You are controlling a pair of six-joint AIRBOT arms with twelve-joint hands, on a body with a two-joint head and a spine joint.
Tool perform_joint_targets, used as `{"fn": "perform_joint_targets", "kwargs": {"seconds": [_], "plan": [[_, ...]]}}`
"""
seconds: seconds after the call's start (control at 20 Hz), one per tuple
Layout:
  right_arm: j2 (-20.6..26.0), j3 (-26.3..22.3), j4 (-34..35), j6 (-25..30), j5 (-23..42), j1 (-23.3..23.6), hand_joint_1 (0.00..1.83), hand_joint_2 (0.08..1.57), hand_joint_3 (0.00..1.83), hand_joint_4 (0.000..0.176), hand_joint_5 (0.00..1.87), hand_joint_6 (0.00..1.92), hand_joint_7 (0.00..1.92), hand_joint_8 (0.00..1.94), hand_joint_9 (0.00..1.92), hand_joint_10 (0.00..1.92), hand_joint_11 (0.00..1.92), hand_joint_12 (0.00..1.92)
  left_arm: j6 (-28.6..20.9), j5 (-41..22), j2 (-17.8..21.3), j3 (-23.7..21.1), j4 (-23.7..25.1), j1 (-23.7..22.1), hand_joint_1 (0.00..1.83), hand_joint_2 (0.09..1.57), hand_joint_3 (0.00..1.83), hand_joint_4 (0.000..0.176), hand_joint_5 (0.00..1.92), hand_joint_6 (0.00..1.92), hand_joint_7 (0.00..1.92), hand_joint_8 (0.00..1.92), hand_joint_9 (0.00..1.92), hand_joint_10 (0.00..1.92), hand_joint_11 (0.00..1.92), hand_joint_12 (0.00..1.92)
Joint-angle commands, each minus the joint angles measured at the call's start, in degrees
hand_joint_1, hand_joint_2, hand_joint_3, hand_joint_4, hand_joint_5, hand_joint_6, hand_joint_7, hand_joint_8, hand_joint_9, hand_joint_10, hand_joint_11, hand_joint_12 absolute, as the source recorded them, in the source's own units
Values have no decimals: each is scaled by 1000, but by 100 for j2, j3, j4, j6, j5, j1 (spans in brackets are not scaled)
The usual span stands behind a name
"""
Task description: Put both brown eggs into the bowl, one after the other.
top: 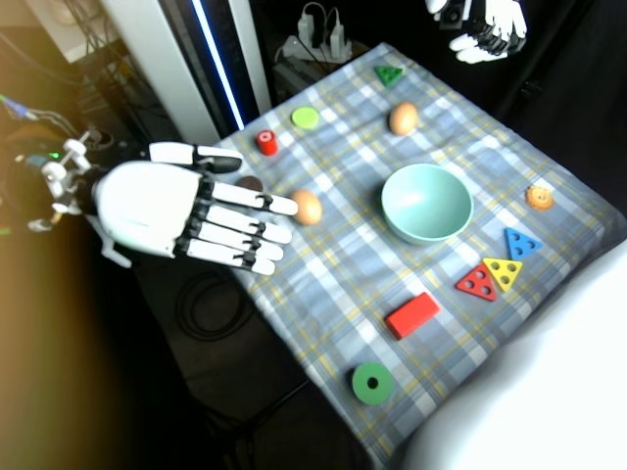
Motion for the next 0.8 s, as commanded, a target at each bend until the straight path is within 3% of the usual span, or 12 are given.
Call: {"fn": "perform_joint_targets", "kwargs": {"seconds": [0.0,0.1,0.3,0.4,0.5,0.6,0.65,0.7,0.75], "plan": [[54,4,163,39,643,34,734,1289,12,0,624,6,563,5,541,24,320,645,-10,-522,-12,27,39,-82,689,1011,0,172,354,10,302,10,298,21,0,710],[63,4,145,52,670,52,705,1295,7,0,623,2,559,1,550,16,327,635,376,-199,-59,22,40,-163,707,933,0,176,237,0,283,1,313,10,0,741],[113,-39,83,73,822,70,650,1307,4,0,602,0,528,0,512,0,277,627,2571,777,-332,-84,-499,-509,820,835,0,176,261,6,283,3,291,2,0,716],[168,-72,40,75,906,72,754,1303,0,0,607,2,549,6,539,10,289,652,3572,1254,-538,-76,-702,-708,855,854,3,176,276,2,317,6,335,9,0,666],[205,-102,-16,75,990,102,788,1307,0,0,586,0,549,1,544,3,257,683,3898,1615,-712,39,-794,-830,809,886,6,176,272,1,379,9,386,10,0,550],[211,-112,-64,75,1031,130,738,1318,4,0,574,0,546,0,541,0,269,692,3903,1792,-799,136,-825,-888,819,890,0,176,393,1,482,0,486,5,12,644],[211,-118,-85,75,1041,140,693,1327,5,0,581,3,548,0,540,0,276,684,3925,1897,-864,201,-851,-933,830,908,0,167,492,3,613,5,577,8,16,744],[211,-118,-85,75,1041,140,693,1327,5,0,581,3,548,0,540,0,276,684,3926,1899,-867,202,-852,-935,830,908,0,167,492,3,613,5,577,8,16,744],[211,-117,-85,81,1040,140,694,1326,3,0,588,4,560,4,548,3,286,681,3949,1952,-924,243,-860,-974,908,873,0,141,628,3,773,4,674,12,21,813]]}}
